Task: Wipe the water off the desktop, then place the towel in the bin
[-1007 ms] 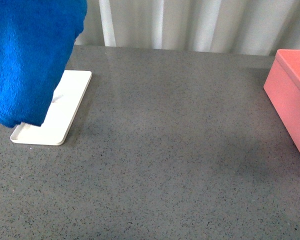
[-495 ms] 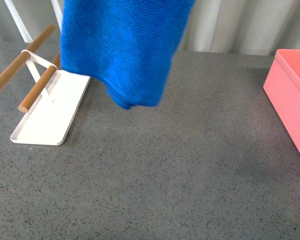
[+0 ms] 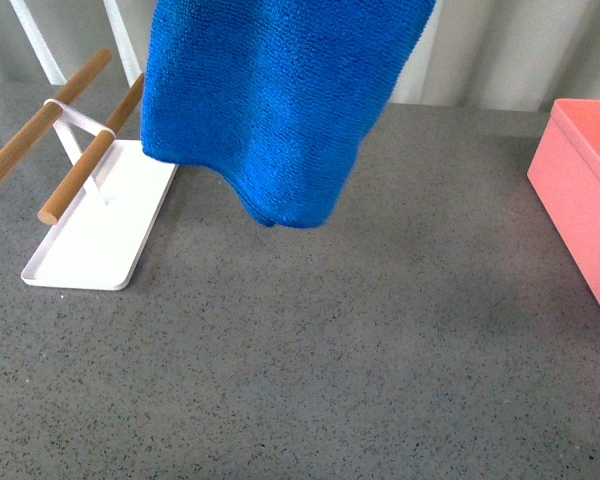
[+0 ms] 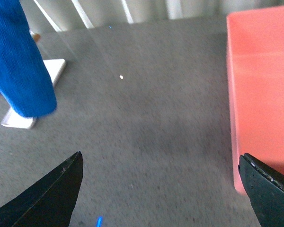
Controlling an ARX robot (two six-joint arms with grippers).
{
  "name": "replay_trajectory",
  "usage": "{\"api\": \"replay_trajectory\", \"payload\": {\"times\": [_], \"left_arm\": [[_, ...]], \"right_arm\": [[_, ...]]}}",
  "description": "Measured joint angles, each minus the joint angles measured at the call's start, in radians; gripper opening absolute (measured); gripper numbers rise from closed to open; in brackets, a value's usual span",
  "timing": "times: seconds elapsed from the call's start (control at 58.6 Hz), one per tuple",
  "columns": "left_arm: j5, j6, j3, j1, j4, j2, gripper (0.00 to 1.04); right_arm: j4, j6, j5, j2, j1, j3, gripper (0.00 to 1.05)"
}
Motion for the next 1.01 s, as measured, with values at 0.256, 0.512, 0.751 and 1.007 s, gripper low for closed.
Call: {"api": "replay_trajectory", "payload": {"times": [0.256, 0.512, 0.751, 1.007], "left_arm": [[-0.003, 0.0, 0.0, 0.003, 0.0, 0.002, 0.04], [-0.003, 0.0, 0.0, 0.003, 0.0, 0.002, 0.04], [-0.003, 0.003, 0.0, 0.003, 0.0, 0.002, 0.04], [-0.003, 0.007, 0.0, 0.003, 0.0, 0.002, 0.04]], "right_arm": [[0.116, -0.102, -0.245, 0.633, 0.1, 0.358, 0.98], [0.22, -0.094, -0.335, 0.831, 0.234, 0.482, 0.98], [0.279, -0.078, -0.312, 0.934, 0.364, 0.547, 0.98], [0.364, -0.024, -0.256, 1.019, 0.422, 0.629, 0.98]]}}
